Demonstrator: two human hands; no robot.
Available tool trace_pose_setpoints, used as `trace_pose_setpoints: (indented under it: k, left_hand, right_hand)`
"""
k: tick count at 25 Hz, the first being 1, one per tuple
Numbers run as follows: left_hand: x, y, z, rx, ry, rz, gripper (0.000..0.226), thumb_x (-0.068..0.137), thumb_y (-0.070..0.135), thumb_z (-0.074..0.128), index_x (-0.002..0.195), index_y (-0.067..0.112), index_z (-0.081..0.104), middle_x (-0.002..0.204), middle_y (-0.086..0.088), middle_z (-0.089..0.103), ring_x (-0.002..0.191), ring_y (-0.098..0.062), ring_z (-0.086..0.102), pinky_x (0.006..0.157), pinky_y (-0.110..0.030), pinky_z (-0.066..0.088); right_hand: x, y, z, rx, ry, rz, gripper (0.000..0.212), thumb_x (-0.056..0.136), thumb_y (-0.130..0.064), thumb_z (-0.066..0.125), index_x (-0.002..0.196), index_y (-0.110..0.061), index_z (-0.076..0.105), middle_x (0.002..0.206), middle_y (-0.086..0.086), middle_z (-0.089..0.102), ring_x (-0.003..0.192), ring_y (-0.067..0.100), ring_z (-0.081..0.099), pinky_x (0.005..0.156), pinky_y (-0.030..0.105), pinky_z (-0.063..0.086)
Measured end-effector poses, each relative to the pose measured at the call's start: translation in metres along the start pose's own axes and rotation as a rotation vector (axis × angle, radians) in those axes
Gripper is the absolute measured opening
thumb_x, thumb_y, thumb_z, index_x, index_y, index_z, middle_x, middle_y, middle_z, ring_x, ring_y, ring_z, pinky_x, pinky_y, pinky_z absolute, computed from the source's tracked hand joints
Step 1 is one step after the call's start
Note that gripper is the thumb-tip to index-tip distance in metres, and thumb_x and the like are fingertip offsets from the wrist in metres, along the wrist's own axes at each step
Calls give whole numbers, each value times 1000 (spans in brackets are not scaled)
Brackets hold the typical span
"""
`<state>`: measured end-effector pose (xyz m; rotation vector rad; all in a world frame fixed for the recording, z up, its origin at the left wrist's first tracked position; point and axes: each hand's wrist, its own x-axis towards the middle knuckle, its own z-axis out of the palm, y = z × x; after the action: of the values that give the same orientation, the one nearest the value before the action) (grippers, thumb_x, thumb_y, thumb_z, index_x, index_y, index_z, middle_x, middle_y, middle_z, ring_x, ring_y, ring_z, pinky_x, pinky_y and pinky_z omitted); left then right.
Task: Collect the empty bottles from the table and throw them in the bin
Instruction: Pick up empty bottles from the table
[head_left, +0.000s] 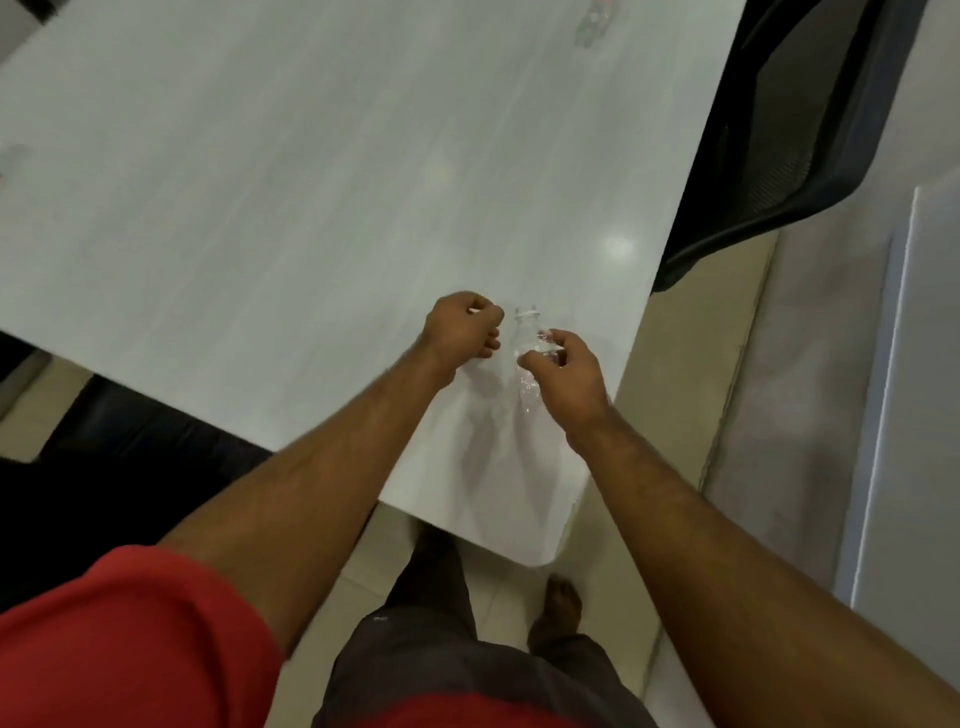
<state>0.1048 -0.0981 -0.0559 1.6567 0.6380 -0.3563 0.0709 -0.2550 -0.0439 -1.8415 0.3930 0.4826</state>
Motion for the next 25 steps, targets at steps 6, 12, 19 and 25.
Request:
trace_pose_setpoints:
  k: [6, 12, 19, 25]
  left_hand:
    - [-128, -29, 27, -422, 141, -35, 15, 93, 25, 59, 97, 11, 61, 84, -8, 70, 74, -19, 70, 64, -28, 54]
    - [-251, -58, 33, -598, 319, -71, 11, 92, 21, 59, 98, 12, 61, 92, -10, 69, 76, -21, 70, 67, -31, 52]
    - [-389, -143, -10, -679, 444, 9, 27, 95, 16, 52, 115, 7, 68, 92, -8, 71, 78, -17, 66, 70, -26, 54]
    - [-525, -275, -82, -710, 748, -22, 20, 94, 12, 57, 109, 5, 68, 83, -8, 69, 71, -17, 64, 63, -24, 53]
  right_hand:
    - [-74, 31, -38, -69, -292, -131, 43, 83, -25, 70, 124, -21, 57, 114, 3, 65, 101, 21, 65, 86, 34, 57]
    - [-168, 58, -57, -235, -482, -253, 41, 79, -30, 67, 119, -22, 62, 106, 1, 69, 93, 19, 67, 83, 34, 55]
    - [-289, 95, -8, -412, -645, -444, 31, 72, -42, 65, 101, -31, 69, 89, -9, 73, 84, 13, 70, 81, 38, 59]
    - [-433, 165, 87, -520, -817, -526, 35, 71, -42, 72, 104, -31, 67, 86, -13, 70, 82, 9, 68, 72, 28, 56]
